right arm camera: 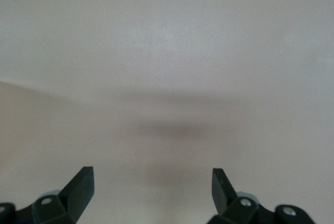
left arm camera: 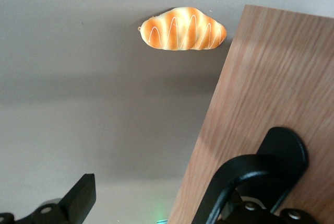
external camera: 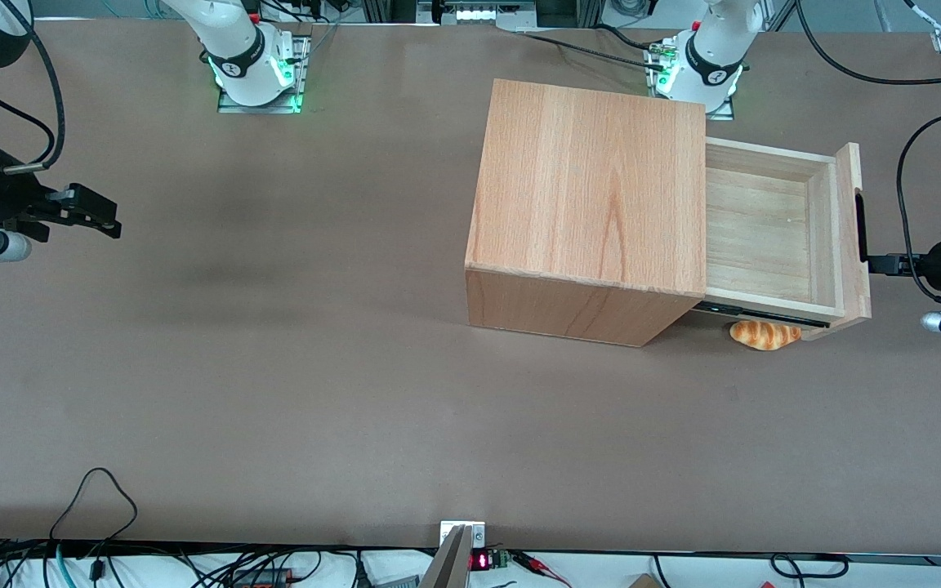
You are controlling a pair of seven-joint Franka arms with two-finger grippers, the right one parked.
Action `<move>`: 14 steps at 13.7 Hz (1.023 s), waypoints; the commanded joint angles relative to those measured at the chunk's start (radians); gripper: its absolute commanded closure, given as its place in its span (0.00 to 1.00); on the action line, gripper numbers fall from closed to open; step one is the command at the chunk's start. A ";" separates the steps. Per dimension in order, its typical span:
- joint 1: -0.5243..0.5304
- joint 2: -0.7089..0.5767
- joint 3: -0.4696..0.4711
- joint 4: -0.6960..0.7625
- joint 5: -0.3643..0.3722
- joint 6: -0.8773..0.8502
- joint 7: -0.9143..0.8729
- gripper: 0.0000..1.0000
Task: Open top drawer with left arm
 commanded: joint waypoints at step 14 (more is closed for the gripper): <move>-0.006 0.071 -0.015 0.097 -0.017 0.018 0.107 0.00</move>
